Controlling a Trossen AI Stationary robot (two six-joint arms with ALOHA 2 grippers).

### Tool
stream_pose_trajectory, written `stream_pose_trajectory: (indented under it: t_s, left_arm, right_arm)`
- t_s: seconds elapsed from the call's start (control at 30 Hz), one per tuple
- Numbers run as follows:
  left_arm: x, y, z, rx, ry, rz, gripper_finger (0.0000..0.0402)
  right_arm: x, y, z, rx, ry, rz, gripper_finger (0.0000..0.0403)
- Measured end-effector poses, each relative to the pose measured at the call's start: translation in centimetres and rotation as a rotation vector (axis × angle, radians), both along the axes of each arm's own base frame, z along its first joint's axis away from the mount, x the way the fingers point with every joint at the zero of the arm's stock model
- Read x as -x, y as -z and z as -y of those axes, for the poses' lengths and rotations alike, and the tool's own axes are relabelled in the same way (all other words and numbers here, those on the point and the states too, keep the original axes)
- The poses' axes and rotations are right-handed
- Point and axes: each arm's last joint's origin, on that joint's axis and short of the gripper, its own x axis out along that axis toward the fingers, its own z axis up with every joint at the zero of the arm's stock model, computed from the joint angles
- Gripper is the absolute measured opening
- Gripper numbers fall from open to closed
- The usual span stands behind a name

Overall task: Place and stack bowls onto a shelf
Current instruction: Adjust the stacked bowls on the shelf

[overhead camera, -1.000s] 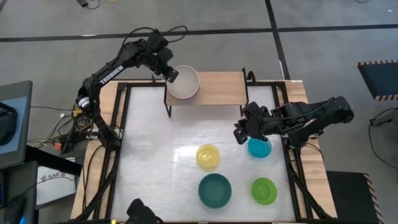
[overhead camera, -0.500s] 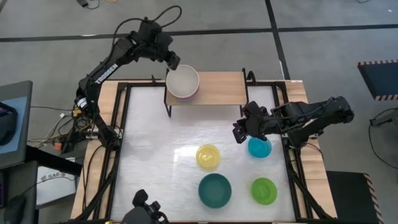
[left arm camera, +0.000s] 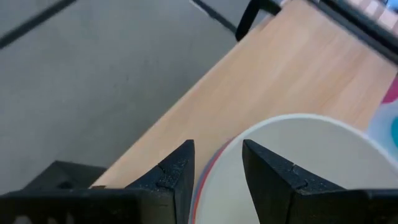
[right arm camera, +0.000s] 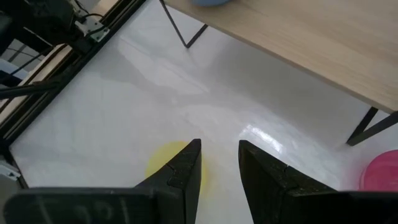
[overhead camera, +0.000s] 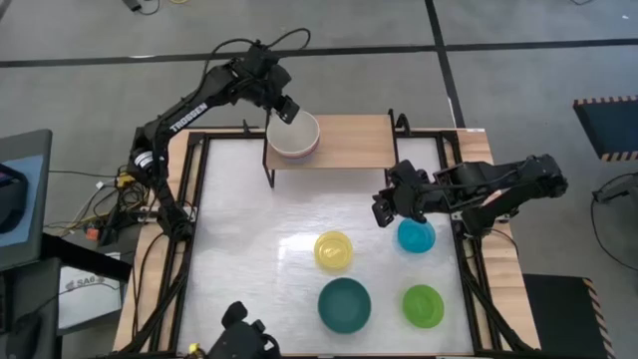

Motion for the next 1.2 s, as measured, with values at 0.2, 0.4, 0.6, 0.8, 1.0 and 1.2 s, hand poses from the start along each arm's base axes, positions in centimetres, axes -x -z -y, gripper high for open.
stream_pose_trajectory:
  t_s: [0.2,0.4,0.6,0.8,1.0,1.2]
  left_arm:
    - [1.5,-3.6,1.4,-0.106,0.027,0.059,0.0117]
    - [3.1,-5.2,3.5,-0.158,0.039,0.122,0.0102]
    - [5.8,-3.7,6.0,-0.184,0.015,0.182,0.0076]
    - [8.8,-1.5,9.4,-0.212,-0.027,0.345,0.0066]
    - [11.3,0.1,13.2,-0.261,0.017,0.483,0.0066]
    - [12.6,1.8,15.6,-0.269,0.060,0.510,0.0066]
  right_arm:
    - [0.0,0.1,1.0,0.020,0.031,-0.034,0.0132]
    - [0.7,1.3,2.9,0.053,0.072,-0.200,0.0123]
    - [1.4,4.0,3.2,-0.005,0.054,-0.219,0.0113]
    - [0.6,7.1,2.8,-0.121,0.008,-0.076,0.0112]
    - [0.5,8.6,2.4,-0.183,0.006,-0.054,0.0112]
    - [0.5,8.7,2.1,-0.248,-0.009,-0.042,0.0112]
